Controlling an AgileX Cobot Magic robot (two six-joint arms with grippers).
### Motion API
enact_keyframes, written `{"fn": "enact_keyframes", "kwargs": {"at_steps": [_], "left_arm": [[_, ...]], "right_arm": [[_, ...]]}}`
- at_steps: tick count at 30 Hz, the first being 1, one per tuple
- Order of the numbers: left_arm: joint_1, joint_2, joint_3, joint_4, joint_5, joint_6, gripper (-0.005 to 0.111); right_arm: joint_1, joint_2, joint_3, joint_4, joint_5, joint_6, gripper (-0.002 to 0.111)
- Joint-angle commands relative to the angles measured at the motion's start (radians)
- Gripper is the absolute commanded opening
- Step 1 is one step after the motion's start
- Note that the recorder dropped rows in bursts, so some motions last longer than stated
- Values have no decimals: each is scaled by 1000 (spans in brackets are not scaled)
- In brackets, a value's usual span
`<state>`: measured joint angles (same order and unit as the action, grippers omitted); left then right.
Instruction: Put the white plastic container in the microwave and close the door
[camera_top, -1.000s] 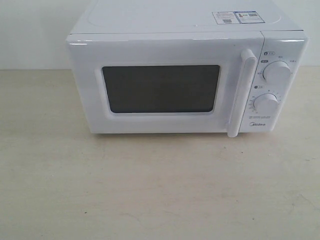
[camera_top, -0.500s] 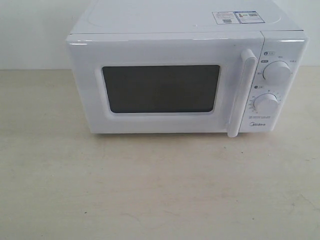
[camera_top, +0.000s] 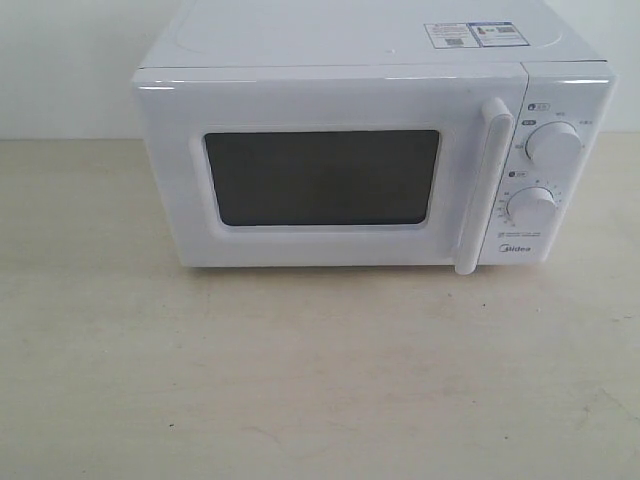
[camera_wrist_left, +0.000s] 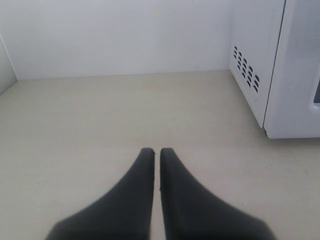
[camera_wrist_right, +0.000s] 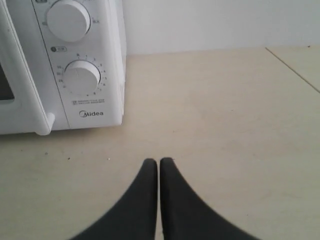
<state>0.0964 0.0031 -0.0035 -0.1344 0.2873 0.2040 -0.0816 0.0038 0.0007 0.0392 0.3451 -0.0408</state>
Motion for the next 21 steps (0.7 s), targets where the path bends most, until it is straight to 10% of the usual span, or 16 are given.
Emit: {"fn": "enact_keyframes", "kwargs": {"at_steps": [1, 21], "left_arm": [[0, -3, 4, -12, 1, -10, 4], [0, -3, 4, -12, 1, -10, 4]], "right_arm": [[-8, -4, -1, -7, 11, -12, 0], [80, -4, -1, -4, 11, -29, 0]]}}
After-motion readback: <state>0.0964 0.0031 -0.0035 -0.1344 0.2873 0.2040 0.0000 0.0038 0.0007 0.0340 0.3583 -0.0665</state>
